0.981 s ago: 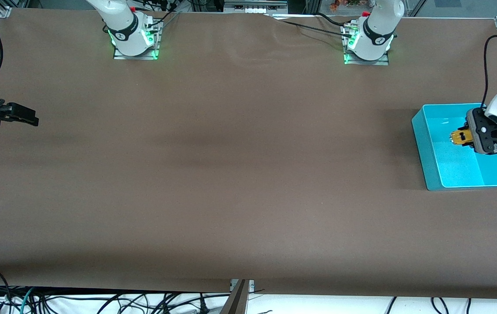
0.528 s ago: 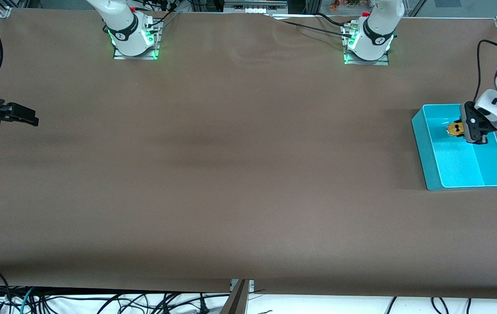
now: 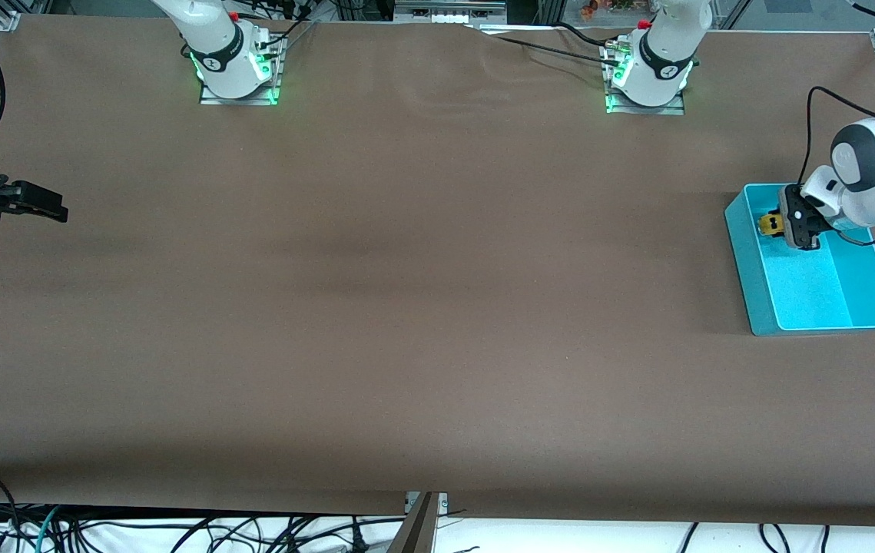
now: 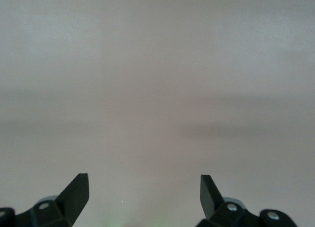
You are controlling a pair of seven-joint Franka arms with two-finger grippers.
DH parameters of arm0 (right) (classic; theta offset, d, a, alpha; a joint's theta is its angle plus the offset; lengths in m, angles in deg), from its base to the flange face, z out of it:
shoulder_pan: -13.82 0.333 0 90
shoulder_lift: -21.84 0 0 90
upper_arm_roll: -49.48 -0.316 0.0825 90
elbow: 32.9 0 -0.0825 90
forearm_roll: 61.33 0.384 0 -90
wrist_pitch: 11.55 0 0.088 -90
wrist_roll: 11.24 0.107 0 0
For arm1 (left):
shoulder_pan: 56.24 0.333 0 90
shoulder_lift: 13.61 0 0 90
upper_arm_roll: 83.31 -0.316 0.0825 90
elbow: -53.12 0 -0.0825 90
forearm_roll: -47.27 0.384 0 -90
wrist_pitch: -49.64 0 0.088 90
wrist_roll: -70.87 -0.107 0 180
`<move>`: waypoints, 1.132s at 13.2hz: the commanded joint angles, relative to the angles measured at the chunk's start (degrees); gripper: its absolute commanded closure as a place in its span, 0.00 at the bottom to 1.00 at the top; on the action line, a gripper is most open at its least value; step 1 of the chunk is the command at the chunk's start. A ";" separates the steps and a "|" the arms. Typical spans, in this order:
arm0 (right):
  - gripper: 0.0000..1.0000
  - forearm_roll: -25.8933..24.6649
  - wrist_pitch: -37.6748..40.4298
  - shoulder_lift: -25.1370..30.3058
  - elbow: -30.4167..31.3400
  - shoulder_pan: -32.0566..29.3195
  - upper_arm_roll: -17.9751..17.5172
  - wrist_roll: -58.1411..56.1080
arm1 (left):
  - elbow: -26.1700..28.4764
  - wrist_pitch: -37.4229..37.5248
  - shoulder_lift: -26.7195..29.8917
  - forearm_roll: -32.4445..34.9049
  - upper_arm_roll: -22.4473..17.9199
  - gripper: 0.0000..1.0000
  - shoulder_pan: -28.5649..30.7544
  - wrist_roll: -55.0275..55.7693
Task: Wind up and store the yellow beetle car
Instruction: 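Lower the car into the bin and open the left gripper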
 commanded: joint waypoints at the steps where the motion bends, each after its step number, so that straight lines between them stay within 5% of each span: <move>1: 0.00 -0.07 -0.08 0.33 0.22 -0.29 -0.23 0.54 | -0.33 -3.18 -2.27 1.53 0.87 0.83 1.16 -0.85; 2: 0.00 -0.07 -0.17 0.33 0.22 -0.29 -0.23 0.54 | -0.59 -4.15 -3.24 1.44 0.87 0.05 1.34 -0.51; 7: 0.00 -0.07 -0.08 0.33 0.13 -0.29 -0.23 0.63 | -1.38 -2.84 2.88 -0.40 2.18 0.00 1.08 0.54; 13: 0.00 -0.07 -0.17 0.33 0.13 -0.29 -0.31 0.54 | -9.38 8.23 9.40 -9.71 5.27 0.00 -2.16 3.34; 15: 0.00 -0.07 -0.17 0.33 0.13 -0.29 -0.31 0.63 | -17.43 16.88 9.49 -10.16 5.36 0.00 -5.94 13.59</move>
